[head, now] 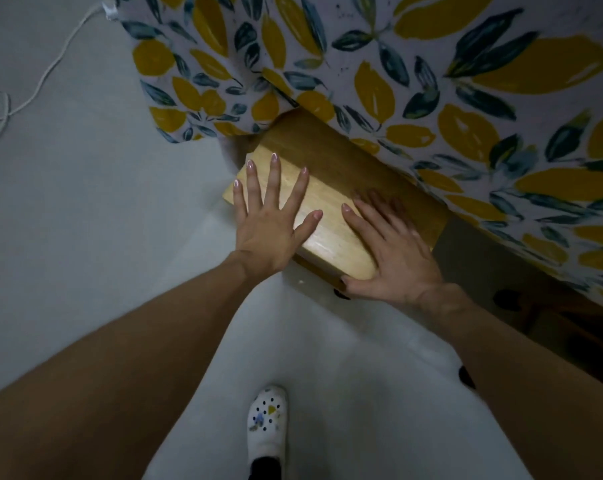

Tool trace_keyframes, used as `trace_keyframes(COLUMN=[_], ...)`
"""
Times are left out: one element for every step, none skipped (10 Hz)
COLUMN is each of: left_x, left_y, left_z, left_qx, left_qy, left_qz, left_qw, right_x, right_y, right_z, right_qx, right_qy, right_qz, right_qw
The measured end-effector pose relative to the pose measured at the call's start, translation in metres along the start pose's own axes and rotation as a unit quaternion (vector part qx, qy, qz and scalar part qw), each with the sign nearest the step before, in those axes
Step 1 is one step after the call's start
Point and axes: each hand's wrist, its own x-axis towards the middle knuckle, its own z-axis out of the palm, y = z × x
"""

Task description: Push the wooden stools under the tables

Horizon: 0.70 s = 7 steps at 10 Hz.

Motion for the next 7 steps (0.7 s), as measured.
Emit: trace_keyframes(left_x=[0.003,0.003,0.005,0.011,0.006,-0.018,-0.053], left_y=[0.0,0.0,0.001,-0.005,-0.007,0.019,0.056], left_z=[0.0,-0.003,-0.008,-0.024,-0.049,-0.072,-0.097], left_qx=[0.001,0.001,-0.01,-0.026,-0.052,-0.091,-0.151], left_qy=[0.0,-0.015,-0.046,-0.14,-0.187,-0.175,-0.193], left_qz=[0.004,0.001,0.004,0.015,0.023,0.006,-0.017], left_qw=[1.0,1.0,0.999,0.99,0.981,0.98,0.969], right_x=[0.002,0.002,0.002,0.002,-0.011,-0.048,-0.099], right_y=[0.003,0.002,0.0,-0.008,-0.025,-0.037,-0.045], right_z=[0.0,0.001,0.0,-0.008,-0.019,-0.037,-0.067], right_qx=[-0.001,-0.006,-0.011,-0.011,0.031,0.1,0.137], right_qy=[0.004,0.003,-0.007,-0.037,-0.057,-0.035,-0.017], right_qz=[-0.004,-0.003,0.001,0.025,0.078,0.141,0.194], right_qw=[1.0,1.0,1.0,0.999,0.995,0.984,0.971])
